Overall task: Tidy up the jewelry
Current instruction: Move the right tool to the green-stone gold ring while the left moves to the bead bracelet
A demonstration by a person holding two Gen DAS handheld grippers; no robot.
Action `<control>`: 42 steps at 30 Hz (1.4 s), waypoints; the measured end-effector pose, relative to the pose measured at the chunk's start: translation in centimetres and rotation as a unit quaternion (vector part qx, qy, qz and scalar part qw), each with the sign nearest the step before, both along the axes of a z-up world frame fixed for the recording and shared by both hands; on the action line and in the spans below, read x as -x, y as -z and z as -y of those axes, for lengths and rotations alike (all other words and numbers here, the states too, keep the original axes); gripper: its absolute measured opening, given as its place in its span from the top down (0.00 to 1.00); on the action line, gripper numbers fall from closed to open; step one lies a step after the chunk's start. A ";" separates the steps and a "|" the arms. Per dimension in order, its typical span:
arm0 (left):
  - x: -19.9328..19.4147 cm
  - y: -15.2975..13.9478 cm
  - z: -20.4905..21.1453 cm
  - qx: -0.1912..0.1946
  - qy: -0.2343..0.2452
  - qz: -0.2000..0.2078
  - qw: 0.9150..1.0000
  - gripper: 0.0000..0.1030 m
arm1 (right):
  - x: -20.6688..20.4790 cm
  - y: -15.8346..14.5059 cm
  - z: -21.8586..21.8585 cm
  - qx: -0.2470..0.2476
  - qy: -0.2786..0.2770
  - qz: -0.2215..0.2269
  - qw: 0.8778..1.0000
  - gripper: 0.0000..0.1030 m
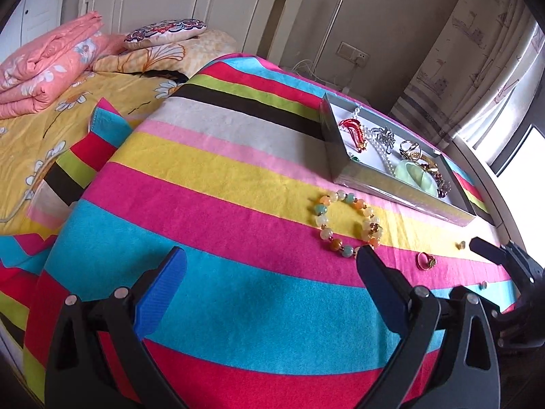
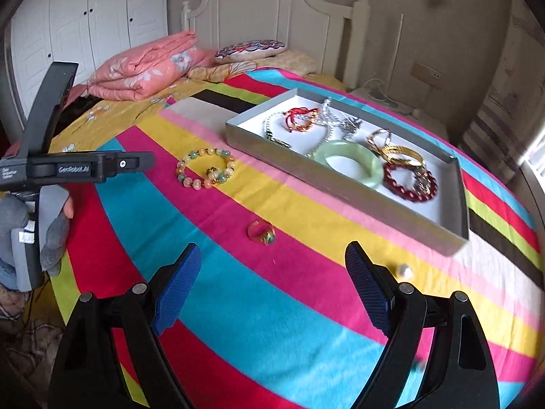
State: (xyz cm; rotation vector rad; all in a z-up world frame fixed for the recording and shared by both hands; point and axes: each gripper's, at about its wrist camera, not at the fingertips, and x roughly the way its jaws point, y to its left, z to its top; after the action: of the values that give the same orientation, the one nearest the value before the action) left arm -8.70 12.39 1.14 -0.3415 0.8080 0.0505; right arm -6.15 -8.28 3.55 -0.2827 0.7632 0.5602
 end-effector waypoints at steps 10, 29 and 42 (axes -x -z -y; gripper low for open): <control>-0.1 0.1 0.1 0.001 0.003 -0.003 1.000 0.04 | -2.9 0.5 -2.6 -0.009 0.008 -0.020 1.000 0.20; -0.1 0.2 0.0 0.013 0.011 0.005 1.000 0.04 | -3.1 2.3 -3.9 0.016 -0.010 -0.040 0.999 0.43; 0.1 0.1 0.0 0.021 0.017 0.009 1.000 0.04 | -2.1 2.2 -2.9 0.006 -0.019 -0.046 0.999 0.70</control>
State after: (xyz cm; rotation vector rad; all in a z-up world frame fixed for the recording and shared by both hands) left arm -8.83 12.40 1.00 -0.3669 0.7984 -0.0004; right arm -4.04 -5.38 1.36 -0.2847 0.8510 0.6075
